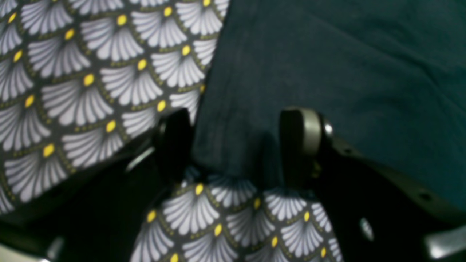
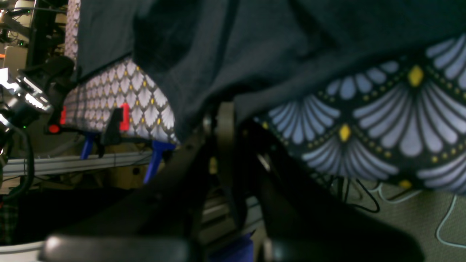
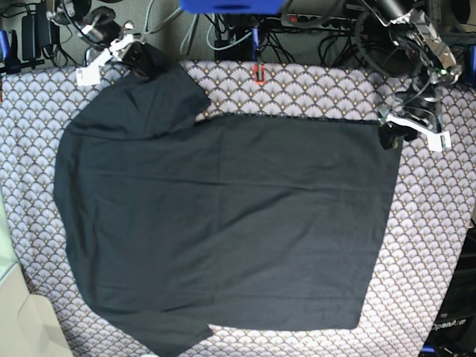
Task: Fold the T-shirt properly
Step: 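Grasp the shoulder corners of the shirt with both grippers, then lift the shoulders and fold them over toward the hem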
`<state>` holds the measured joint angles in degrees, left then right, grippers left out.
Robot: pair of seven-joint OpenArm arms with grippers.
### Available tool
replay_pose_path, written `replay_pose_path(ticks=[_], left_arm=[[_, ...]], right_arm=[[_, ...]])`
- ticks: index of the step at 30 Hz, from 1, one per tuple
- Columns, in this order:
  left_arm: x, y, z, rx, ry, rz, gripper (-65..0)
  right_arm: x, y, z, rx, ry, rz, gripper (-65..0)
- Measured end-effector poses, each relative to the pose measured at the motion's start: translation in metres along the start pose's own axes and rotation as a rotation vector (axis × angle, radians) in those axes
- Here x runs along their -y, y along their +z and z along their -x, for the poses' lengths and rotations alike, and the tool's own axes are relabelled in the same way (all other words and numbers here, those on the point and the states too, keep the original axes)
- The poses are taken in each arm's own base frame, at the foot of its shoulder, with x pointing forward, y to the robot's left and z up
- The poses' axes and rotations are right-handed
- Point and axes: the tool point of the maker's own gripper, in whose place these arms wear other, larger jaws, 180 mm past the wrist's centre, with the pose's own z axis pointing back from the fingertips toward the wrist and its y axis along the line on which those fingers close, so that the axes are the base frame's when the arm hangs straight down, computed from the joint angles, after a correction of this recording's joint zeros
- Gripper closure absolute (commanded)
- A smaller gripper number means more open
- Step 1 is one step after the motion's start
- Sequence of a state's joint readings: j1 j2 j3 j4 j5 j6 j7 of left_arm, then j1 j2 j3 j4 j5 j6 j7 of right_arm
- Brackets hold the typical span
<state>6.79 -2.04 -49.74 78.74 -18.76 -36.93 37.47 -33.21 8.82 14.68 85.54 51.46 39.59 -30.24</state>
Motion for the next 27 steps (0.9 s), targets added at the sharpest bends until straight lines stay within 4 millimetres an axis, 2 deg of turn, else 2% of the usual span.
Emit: replay_pose_path(ticks=[3, 5, 7, 10, 11, 16, 18, 23, 27], left_arm=[[0.0, 0.001, 0.001, 0.0, 0.004, 0.001, -34.3], [-0.001, 0.001, 0.001, -0.002, 0.002, -0.001, -29.7], [-0.001, 0.001, 0.003, -0.01, 0.002, -0.003, -21.0], [-0.002, 0.002, 0.007, -0.027, 0.001, -0.005, -3.0], [-0.002, 0.002, 0.008, -0.031, 0.0, -0.005, 0.0], [-0.001, 0.001, 0.011, -0.08, -0.002, 0.002, 0.0], [0.002, -0.001, 0.008, -0.099, -0.011, 0.004, 0.0], [0.005, -0.001, 0.0, -0.096, -0.038, -0.002, 0.0], [0.011, -0.007, -0.014, -0.101, -0.049, 0.006, 0.0]], right_arm=[[0.0, 0.0, 0.0, -0.001, 0.0, 0.0, 0.0], [0.0, 0.0, 0.0, -0.001, 0.0, 0.0, 0.0], [0.0, 0.0, 0.0, -0.001, 0.0, 0.0, 0.0], [0.0, 0.0, 0.0, -0.001, 0.0, 0.0, 0.0], [0.0, 0.0, 0.0, -0.001, 0.001, 0.0, 0.0], [0.003, 0.004, -0.007, -0.006, 0.035, 0.006, 0.0], [-0.003, 0.006, -0.018, -0.002, 0.08, -0.001, 0.0], [-0.029, 0.005, -0.062, 0.073, 0.204, -0.061, 0.0], [-0.031, 0.001, -0.078, 0.047, 0.273, -0.064, 0.0]])
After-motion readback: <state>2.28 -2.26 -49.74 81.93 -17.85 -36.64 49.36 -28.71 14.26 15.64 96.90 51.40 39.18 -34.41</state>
